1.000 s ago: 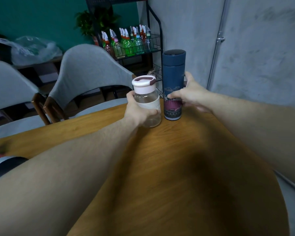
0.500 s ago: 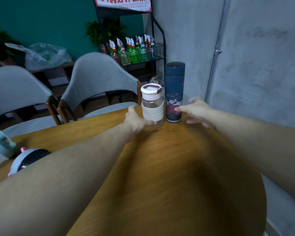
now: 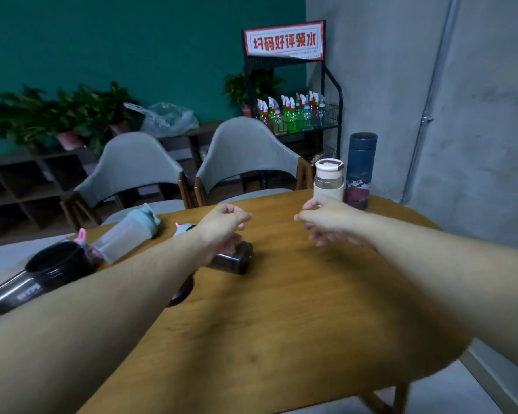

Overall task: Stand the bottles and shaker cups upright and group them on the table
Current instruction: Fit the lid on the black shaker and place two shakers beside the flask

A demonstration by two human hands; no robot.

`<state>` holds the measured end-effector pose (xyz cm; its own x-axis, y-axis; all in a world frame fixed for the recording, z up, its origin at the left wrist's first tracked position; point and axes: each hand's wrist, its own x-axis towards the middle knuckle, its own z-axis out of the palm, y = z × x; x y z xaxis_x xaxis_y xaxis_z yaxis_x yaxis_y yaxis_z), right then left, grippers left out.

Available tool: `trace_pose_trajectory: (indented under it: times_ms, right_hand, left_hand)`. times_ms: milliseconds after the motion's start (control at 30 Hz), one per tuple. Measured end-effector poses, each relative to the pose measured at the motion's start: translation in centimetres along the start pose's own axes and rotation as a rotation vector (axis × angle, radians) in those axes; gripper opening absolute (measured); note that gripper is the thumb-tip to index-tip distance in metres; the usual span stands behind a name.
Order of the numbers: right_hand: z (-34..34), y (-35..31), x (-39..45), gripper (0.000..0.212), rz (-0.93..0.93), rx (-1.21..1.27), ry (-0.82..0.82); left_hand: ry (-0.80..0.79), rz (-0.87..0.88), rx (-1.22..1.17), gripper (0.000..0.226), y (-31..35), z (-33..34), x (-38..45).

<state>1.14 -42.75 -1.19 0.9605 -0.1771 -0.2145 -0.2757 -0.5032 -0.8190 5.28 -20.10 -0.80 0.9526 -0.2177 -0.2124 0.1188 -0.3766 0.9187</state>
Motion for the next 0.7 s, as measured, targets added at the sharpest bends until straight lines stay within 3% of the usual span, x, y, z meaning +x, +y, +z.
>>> trace_pose_trajectory:
  times_ms: [167, 400, 567, 700]
  right_hand:
    - [4.6, -3.7, -3.5, 0.041, -0.079, -0.070, -0.087]
    - [9.9, -7.5, -5.2, 0.048, -0.153, -0.195, -0.150]
    - [15.2, -9.7, -4.8, 0.068, -0.168, -0.322, -0.248]
    - [19.2, -10.6, -3.9, 0.092, -0.155, -0.411, -0.248]
  left_hand:
    - [0.076, 0.003, -0.023, 0.011, -2.2, -5.5, -4.0]
    - [0.154, -0.035, 0.053, 0.016, -6.4, -11.4, -7.2]
    - [0.142, -0.168, 0.141, 0.026, -10.6, -15.2, -8.3]
    - [0.221, -0.257, 0.152, 0.036, -14.0, -18.1, -8.3]
